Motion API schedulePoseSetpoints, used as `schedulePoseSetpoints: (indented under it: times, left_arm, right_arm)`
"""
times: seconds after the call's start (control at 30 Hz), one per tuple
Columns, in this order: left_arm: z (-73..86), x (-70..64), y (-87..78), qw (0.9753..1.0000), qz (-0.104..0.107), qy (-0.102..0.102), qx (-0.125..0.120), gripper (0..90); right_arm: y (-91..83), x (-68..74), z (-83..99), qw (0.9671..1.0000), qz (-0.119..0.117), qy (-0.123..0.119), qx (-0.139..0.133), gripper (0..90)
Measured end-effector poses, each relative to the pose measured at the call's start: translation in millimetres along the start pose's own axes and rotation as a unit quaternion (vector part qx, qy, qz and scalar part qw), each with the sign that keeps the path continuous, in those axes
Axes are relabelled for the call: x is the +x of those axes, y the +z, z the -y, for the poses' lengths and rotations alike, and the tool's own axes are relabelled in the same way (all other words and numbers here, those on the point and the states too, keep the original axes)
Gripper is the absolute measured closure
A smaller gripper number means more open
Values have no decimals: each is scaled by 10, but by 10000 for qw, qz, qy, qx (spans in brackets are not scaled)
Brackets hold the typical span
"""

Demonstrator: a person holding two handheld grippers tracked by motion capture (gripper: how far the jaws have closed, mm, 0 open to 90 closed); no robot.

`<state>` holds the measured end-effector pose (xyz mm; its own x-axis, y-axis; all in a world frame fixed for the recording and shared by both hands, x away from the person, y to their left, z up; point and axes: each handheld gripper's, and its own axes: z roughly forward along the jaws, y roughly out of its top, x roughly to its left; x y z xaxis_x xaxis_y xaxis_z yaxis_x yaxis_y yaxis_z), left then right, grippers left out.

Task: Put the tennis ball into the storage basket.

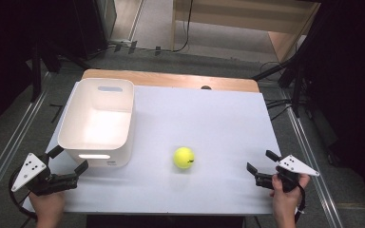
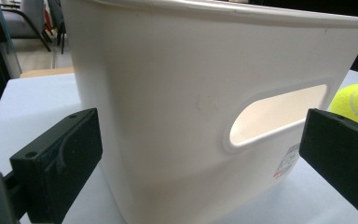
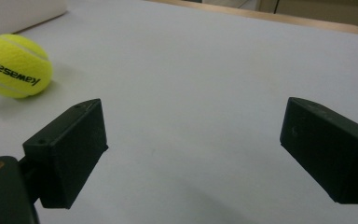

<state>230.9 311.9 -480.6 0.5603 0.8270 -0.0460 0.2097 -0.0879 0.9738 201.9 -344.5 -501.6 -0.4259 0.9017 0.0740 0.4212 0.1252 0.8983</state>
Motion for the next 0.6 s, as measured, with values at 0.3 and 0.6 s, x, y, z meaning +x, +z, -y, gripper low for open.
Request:
schedulePoseSetpoints:
  times: [0.3, 0.6]
  left_arm:
    - [3, -2, -5, 10000, 3, 8, 0, 0]
    - [5, 0, -6, 10000, -1, -13, -19, 0]
  right_arm:
    - [133, 181, -207, 9984, -378, -259, 333, 56]
    - [232, 337, -382, 9953, -659, -451, 540, 56]
